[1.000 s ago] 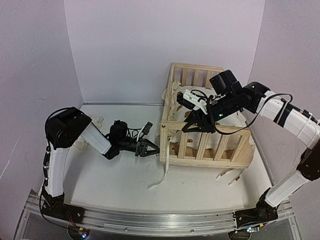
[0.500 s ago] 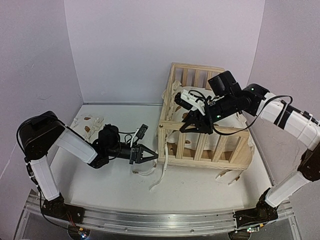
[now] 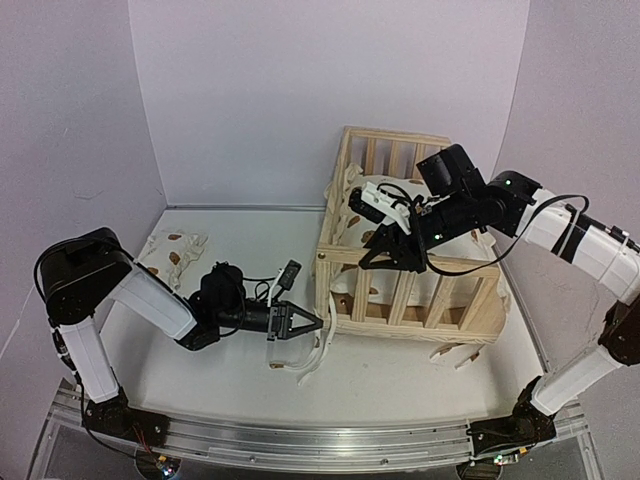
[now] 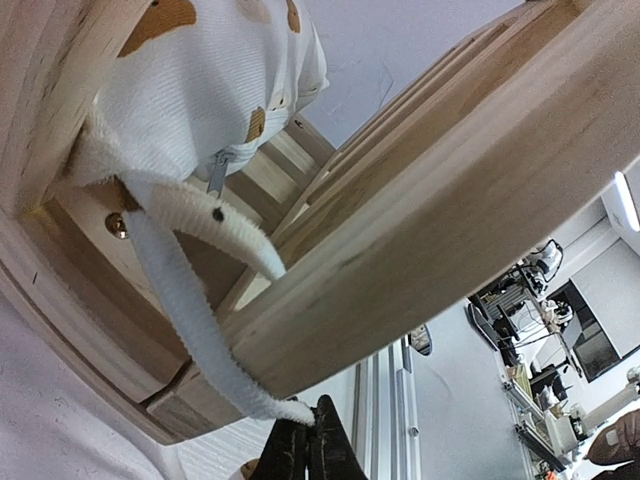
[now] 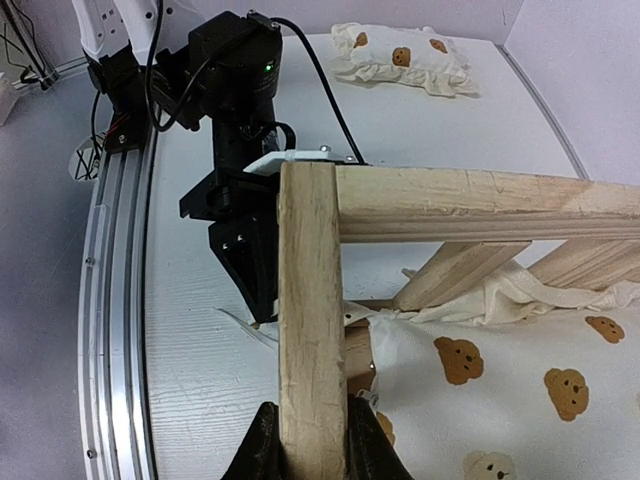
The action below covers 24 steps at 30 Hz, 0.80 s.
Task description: Set up the pet bed
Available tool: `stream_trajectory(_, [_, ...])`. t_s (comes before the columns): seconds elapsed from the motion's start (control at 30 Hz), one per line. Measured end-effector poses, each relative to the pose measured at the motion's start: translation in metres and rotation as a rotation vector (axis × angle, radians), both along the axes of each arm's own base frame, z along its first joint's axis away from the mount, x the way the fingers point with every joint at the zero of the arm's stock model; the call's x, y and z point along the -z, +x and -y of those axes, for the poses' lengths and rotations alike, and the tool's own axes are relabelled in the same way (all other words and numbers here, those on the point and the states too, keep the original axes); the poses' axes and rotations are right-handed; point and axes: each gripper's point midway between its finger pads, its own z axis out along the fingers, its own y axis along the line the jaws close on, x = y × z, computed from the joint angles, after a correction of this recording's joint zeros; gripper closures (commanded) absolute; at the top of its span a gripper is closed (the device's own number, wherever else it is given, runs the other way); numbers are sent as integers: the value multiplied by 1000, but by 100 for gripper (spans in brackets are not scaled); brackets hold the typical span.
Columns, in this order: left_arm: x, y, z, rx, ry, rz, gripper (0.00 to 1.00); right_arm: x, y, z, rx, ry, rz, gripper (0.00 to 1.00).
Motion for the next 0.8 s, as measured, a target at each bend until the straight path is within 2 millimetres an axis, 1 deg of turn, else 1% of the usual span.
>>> stream_trajectory(0.17, [18,1,-3,-21,51,-28,100,-1,0,-1,9,4,-10,100])
stream_trajectory(0.3, [31,2,-1,-39,82,-46,100,-1,-1,-2,17,5,-18,100])
stream_trajectory(0.47, [36,3,-1,-63,92,-47,100,-1,-1,-2,25,8,-26,100])
stream_trajectory(0.67, [49,8,-2,-102,101,-48,100,0,0,-2,44,9,-29,100])
stream_trajectory(0.73, [50,9,-2,-111,98,-44,100,0,1,-3,57,7,-32,96])
stream_trajectory(0.8, [50,11,-2,-121,96,-40,100,1,2,-3,74,4,-36,82])
